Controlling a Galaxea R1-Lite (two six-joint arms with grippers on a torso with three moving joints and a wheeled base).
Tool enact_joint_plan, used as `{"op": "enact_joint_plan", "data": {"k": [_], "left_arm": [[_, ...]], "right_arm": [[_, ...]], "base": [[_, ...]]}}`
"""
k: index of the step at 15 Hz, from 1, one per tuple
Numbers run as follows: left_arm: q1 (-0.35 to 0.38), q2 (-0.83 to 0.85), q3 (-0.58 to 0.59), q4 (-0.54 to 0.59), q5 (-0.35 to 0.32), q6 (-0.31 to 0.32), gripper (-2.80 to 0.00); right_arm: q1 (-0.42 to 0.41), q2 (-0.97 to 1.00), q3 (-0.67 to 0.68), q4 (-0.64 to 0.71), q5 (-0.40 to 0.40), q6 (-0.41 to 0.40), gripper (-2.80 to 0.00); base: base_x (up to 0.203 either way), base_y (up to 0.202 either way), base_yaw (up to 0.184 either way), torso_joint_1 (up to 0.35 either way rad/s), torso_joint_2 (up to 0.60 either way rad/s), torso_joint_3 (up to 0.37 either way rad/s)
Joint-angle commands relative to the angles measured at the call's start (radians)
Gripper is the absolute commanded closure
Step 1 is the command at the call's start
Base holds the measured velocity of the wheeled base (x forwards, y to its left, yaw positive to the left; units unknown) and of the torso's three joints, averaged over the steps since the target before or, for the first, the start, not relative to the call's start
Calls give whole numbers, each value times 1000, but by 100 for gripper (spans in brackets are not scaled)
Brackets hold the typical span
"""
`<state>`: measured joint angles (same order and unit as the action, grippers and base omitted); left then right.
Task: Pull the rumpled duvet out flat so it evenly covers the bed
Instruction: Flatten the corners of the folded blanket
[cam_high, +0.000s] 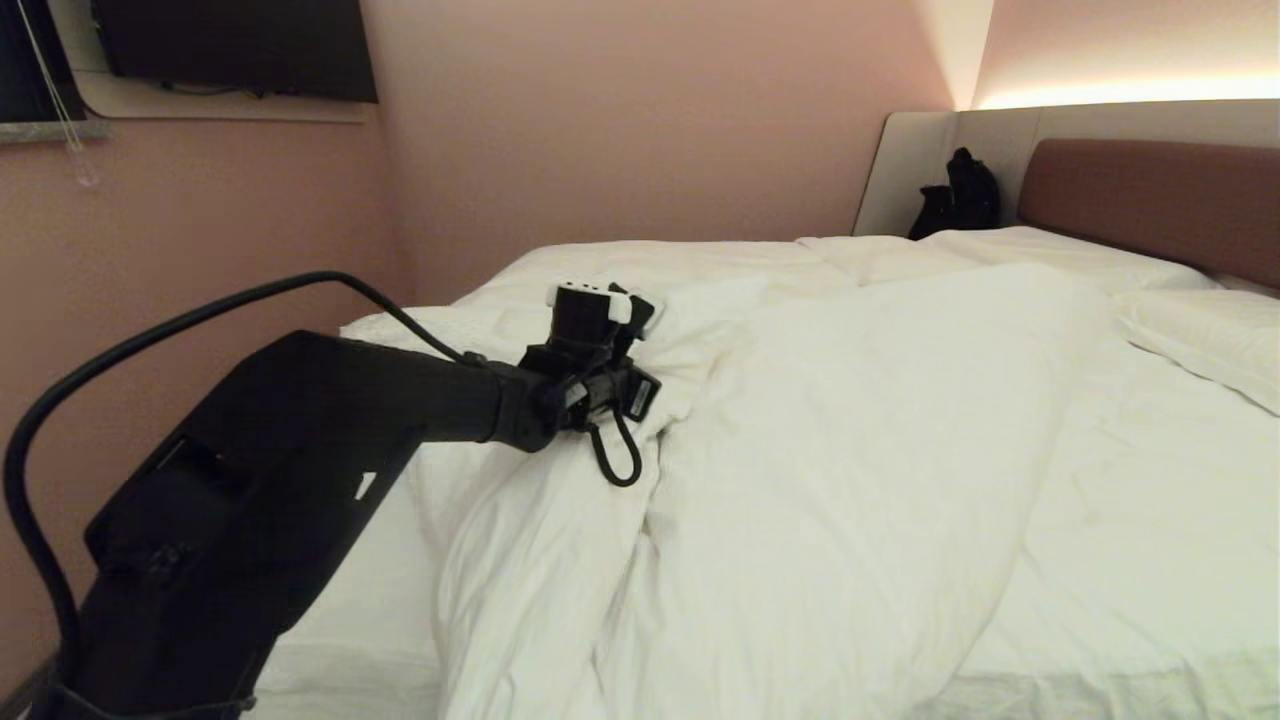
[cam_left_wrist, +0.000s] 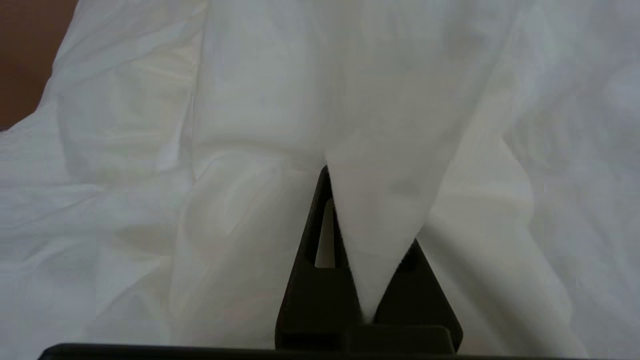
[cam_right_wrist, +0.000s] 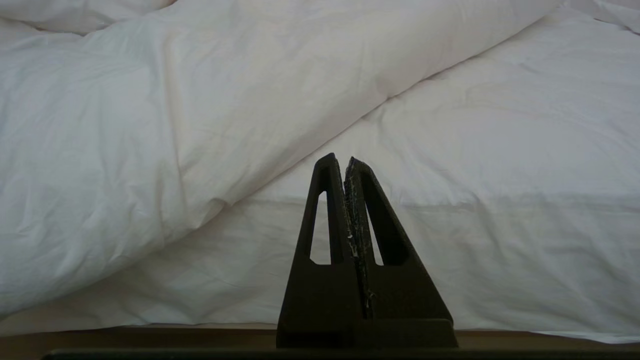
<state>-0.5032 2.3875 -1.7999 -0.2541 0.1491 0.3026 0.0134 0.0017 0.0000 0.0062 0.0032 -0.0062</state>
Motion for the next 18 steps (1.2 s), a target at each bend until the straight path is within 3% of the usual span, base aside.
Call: {"op": "enact_joint_plan", "data": {"k": [1,9,13,18], "left_arm": [[33,-95,69,6,0,-6,0],[206,-460,433,2,14,-14,0],[255,-597,625,-3,15,-23,0],[300,-740,807,-5,51,-125,0]], "right_arm": [[0,0,0,0,0,0,0],[0,0,0,0,0,0,0],[0,0,0,0,0,0,0],[0,0,0,0,0,0,0]], "base": [[0,0,0,0,0,0],[0,0,0,0,0,0],[0,0,0,0,0,0],[0,0,0,0,0,0]]}}
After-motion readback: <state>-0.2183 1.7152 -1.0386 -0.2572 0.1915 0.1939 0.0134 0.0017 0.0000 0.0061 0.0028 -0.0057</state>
